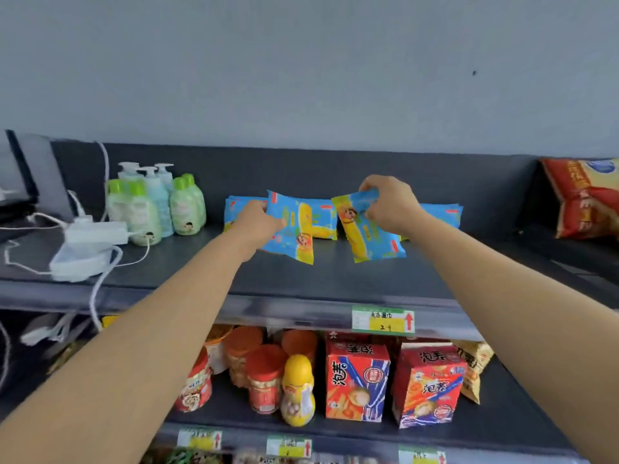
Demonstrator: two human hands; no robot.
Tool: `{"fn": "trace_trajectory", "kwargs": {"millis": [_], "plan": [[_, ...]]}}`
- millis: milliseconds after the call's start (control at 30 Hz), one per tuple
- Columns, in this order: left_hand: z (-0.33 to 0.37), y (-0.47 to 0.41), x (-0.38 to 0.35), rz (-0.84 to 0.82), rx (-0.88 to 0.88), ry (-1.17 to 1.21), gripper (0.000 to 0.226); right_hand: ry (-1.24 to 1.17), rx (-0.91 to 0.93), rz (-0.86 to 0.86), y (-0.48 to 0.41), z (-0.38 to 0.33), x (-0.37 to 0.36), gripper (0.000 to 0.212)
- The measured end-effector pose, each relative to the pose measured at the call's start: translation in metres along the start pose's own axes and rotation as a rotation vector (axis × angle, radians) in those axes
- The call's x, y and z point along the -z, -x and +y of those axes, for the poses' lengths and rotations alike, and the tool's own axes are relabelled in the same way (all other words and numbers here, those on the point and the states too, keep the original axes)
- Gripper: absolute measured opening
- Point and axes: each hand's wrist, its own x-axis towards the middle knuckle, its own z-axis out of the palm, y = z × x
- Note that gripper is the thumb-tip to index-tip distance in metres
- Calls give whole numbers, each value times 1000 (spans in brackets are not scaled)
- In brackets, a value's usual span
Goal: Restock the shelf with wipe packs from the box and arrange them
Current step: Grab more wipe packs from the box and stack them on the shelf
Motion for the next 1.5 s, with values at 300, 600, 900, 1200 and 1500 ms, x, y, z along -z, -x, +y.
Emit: {"fn": "trace_trajectory", "kwargs": {"millis": [300, 600, 900, 1200, 1500], "plan": [[-29, -80, 78, 30, -145, -389, 45, 268, 230, -178, -67, -51, -74, 52], [-60, -138, 96, -66, -145, -532, 43, 423, 227, -331, -110, -63, -132, 51], [-75, -174, 92, -65, -207, -560, 41, 285, 205, -314, -128, -55, -160, 56], [-82, -184, 80, 22, -275, -632, 36, 602, 113, -112, -120, -33, -159, 66], [-97, -186, 66, 49, -290, -635, 56, 647, -6, 35, -107, -24, -162, 66]]}}
